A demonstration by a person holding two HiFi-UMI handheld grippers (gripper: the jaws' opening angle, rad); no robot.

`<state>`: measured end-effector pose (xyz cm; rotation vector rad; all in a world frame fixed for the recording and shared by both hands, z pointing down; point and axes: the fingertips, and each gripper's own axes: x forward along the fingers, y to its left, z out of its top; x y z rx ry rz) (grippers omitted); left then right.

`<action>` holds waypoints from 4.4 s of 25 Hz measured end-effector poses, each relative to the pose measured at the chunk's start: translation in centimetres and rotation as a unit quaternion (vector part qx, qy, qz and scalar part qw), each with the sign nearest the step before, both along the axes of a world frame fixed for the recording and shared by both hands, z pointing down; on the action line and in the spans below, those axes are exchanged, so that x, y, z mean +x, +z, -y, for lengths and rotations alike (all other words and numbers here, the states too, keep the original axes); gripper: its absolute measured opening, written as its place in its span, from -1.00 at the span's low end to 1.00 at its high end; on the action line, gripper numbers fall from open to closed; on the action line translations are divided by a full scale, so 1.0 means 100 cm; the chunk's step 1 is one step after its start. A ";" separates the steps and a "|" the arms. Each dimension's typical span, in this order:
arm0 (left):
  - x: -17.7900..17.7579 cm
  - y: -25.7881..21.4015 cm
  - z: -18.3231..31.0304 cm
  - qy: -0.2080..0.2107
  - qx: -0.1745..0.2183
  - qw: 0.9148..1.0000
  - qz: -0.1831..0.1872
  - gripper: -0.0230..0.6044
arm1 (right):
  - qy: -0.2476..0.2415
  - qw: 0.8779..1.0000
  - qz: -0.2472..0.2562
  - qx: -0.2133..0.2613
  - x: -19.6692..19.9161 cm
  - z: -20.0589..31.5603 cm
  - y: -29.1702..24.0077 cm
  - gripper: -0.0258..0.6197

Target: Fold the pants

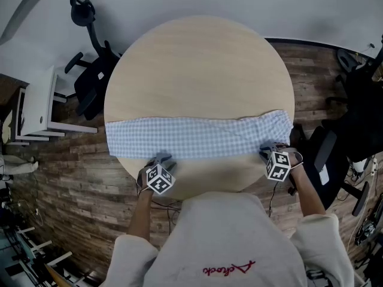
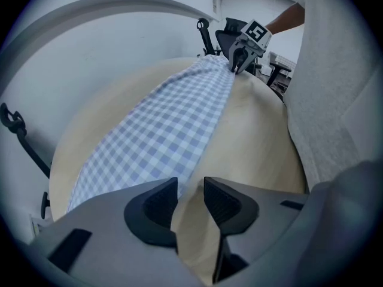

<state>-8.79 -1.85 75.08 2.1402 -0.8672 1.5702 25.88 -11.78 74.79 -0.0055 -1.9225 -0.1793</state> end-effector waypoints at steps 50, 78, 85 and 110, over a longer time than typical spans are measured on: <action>0.227 -0.074 0.153 -0.014 0.069 0.955 -0.288 -0.81 | 0.729 0.583 0.354 -0.048 0.140 0.143 -0.033 -0.72; 0.248 -0.082 0.128 0.050 0.065 0.953 -0.291 -0.81 | 0.777 0.494 0.385 -0.063 0.156 0.052 -0.021 -0.37; 0.260 -0.082 0.125 0.059 0.060 0.953 -0.291 -0.81 | 0.770 0.438 0.452 -0.103 0.152 0.054 -0.021 -0.26; 0.266 -0.075 0.138 0.048 0.061 0.958 -0.275 -0.80 | 0.722 0.431 0.535 -0.079 0.204 0.108 -0.058 -0.69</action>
